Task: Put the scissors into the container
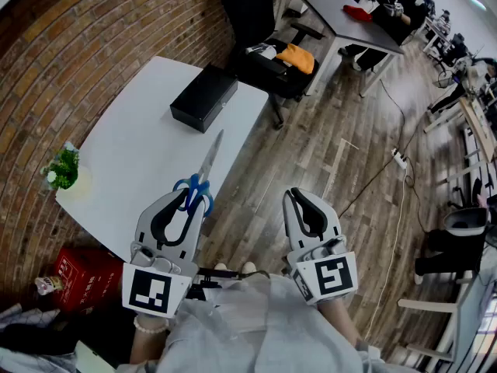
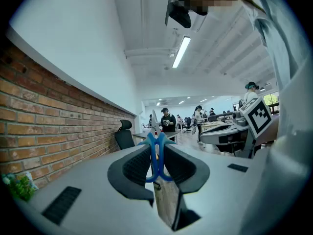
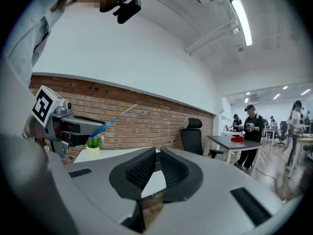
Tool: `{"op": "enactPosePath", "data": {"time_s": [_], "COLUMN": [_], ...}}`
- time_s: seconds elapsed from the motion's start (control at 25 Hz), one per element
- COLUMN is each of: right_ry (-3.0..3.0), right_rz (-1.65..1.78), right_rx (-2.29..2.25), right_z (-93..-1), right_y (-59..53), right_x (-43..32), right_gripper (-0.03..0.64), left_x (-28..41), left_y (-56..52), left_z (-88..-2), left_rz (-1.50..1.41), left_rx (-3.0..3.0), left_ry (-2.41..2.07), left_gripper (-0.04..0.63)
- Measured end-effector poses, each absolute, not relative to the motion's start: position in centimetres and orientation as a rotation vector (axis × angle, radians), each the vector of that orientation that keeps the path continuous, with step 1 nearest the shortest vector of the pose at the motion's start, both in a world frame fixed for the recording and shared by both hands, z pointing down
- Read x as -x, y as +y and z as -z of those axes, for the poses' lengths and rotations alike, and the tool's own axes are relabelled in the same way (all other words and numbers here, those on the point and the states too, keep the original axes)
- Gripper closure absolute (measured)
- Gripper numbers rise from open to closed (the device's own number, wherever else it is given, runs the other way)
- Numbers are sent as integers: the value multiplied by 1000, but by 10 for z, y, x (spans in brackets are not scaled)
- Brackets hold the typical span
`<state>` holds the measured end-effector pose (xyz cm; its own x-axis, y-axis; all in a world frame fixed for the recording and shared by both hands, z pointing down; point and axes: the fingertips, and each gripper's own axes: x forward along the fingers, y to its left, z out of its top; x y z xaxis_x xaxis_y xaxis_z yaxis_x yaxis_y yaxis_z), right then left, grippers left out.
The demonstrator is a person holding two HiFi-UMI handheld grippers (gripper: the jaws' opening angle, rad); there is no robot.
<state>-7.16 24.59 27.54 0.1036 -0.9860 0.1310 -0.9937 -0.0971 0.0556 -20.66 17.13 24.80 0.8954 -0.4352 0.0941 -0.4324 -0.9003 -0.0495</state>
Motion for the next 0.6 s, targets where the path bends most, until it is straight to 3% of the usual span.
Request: {"op": "enactPosePath", "data": {"time_s": [0.6], "right_ry": [-2010], "right_rz": [-110], "right_rx": [-2239], "right_z": [-281], "right_y": [245], "right_x": [74], "right_gripper": [558], "left_x": [207], "left_y": [169], "left_z": [-251], "left_rz": [170], "left_rx": [3023], "left_ry": [672], "left_gripper": [491]}}
